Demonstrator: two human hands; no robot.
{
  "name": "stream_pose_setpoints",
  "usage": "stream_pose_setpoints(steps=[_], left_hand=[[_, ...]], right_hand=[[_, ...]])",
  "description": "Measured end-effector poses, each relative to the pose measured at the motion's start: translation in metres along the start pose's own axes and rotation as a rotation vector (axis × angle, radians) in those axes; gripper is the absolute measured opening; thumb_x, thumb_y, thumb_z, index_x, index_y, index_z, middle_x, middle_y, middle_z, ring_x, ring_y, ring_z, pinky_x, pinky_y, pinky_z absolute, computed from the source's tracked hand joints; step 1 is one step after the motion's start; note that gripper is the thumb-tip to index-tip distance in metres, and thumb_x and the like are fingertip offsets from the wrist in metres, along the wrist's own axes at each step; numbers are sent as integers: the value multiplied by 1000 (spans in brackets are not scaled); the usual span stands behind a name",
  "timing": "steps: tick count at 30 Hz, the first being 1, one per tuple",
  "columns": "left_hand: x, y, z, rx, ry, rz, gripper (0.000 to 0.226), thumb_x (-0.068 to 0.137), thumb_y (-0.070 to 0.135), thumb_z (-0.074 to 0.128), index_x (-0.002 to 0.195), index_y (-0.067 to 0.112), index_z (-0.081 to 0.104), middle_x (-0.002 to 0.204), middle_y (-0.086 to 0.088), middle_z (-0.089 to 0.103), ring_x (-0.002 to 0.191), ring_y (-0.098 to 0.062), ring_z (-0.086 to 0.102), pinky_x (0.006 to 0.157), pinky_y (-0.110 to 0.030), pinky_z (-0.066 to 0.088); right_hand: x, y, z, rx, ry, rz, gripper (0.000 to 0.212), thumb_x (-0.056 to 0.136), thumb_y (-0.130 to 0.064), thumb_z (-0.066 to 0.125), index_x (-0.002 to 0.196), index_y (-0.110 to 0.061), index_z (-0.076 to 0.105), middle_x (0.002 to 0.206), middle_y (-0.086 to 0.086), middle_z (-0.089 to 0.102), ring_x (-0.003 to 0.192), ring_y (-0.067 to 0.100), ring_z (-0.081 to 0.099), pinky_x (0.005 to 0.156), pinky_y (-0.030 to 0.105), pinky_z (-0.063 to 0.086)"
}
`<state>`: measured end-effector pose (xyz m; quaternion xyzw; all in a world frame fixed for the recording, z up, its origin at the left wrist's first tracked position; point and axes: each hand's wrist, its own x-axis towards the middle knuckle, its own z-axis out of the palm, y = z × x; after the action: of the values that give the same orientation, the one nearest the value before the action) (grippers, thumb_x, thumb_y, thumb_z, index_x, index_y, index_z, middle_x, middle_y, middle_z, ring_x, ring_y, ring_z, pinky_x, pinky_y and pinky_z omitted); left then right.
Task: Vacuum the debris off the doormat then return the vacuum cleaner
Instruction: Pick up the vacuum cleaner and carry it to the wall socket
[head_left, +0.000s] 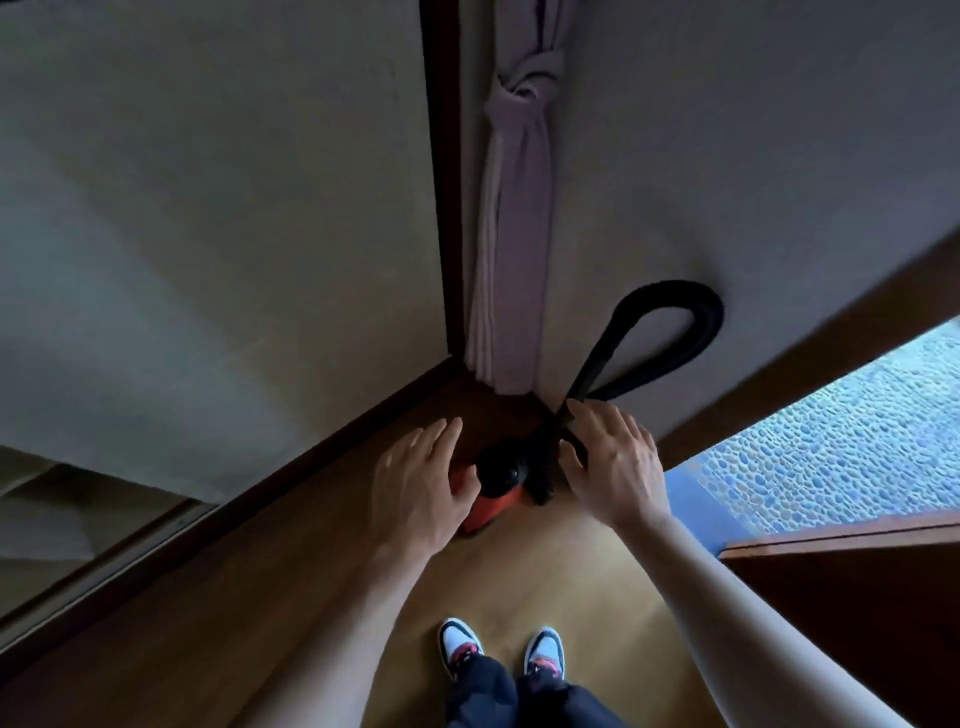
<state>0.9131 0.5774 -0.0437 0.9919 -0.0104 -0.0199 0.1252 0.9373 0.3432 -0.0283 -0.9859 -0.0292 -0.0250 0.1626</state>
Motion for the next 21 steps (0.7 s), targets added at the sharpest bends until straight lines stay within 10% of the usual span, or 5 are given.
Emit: stream_pose_setpoints(steps=[21], left_hand=[[35, 61, 96, -2, -7, 73, 66, 86, 55, 46, 143, 21, 50, 142, -1, 56, 126, -21, 55, 100, -39, 49]], right_hand=[[4, 152, 68, 97, -83, 120, 56, 92, -39, 57, 142, -15, 57, 133, 13, 63, 121, 38, 59, 101, 49, 48]])
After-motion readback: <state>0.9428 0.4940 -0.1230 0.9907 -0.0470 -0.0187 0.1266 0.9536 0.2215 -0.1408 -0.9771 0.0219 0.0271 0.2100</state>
